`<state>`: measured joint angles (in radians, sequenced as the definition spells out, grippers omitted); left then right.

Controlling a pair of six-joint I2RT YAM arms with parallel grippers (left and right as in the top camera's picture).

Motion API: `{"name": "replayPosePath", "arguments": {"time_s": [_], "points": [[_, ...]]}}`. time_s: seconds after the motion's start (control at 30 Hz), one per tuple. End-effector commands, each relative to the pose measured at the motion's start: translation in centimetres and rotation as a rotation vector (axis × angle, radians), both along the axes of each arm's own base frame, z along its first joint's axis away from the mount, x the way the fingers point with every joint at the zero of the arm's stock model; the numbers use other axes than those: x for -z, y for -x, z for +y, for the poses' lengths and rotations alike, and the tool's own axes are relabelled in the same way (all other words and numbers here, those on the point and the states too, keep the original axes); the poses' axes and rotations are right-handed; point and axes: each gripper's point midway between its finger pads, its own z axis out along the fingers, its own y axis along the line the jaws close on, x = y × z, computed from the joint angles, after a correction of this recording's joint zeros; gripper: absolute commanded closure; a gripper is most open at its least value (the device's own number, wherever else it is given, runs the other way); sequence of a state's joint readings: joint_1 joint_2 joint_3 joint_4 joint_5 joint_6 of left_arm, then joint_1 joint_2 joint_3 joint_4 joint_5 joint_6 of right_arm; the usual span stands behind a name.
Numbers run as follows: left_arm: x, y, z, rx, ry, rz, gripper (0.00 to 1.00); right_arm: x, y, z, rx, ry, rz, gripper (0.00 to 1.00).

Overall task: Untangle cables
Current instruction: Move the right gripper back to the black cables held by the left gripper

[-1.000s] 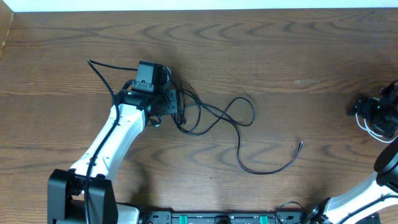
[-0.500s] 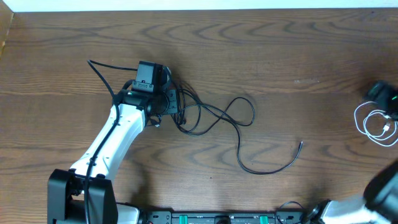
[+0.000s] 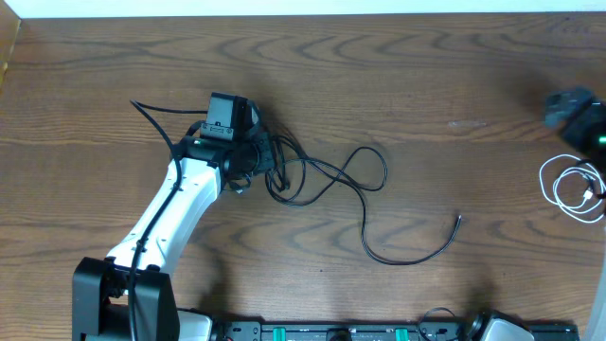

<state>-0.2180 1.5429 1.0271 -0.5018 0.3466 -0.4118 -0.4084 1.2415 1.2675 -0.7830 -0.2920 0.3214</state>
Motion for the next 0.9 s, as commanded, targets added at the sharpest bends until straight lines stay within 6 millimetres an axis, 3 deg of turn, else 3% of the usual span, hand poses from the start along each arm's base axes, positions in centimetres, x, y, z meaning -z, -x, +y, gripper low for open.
{"name": "replayPosePath", "arguments": {"time_s": [0.0, 0.1, 0.27, 0.33, 0.37, 0.5, 0.63, 0.73, 0.8, 0.87], "points": [[-2.0, 0.4, -3.6, 0.129, 0.198, -0.014, 0.92, 0.6, 0.4, 7.1, -0.252, -0.183, 0.017, 0.01], [-4.2, 0.9, -5.9, 0.310, 0.304, -0.109, 0.92, 1.0, 2.1, 12.1, -0.444, -0.254, 0.066, 0.01], [-7.1, 2.2, -7.4, 0.529, 0.360, -0.261, 0.92, 1.4, 4.7, 18.0, -0.650, -0.312, 0.139, 0.02], [-8.6, 2.9, -7.8, 0.612, 0.380, -0.334, 0.92, 1.4, 5.3, 20.0, -0.717, -0.311, 0.148, 0.07], [-9.2, 3.2, -8.0, 0.644, 0.385, -0.366, 0.92, 1.3, 5.4, 20.7, -0.735, -0.313, 0.150, 0.15], [-11.7, 4.1, -8.1, 0.721, 0.381, -0.480, 0.92, 1.0, 5.4, 22.6, -0.711, -0.359, 0.171, 0.52], [-13.9, 5.1, -8.3, 0.765, 0.391, -0.561, 0.92, 1.4, 4.7, 22.8, -0.614, -0.356, 0.197, 0.68], [-15.4, 5.8, -8.1, 0.773, 0.384, -0.609, 0.92, 1.4, 4.6, 23.5, -0.643, -0.318, 0.179, 0.67], [-16.6, 6.3, -8.0, 0.777, 0.379, -0.647, 0.92, 1.7, 4.6, 23.9, -0.692, -0.229, 0.159, 0.55], [-17.5, 6.7, -7.9, 0.763, 0.387, -0.657, 0.92, 2.2, 4.8, 24.1, -0.692, -0.198, 0.171, 0.56]]}}
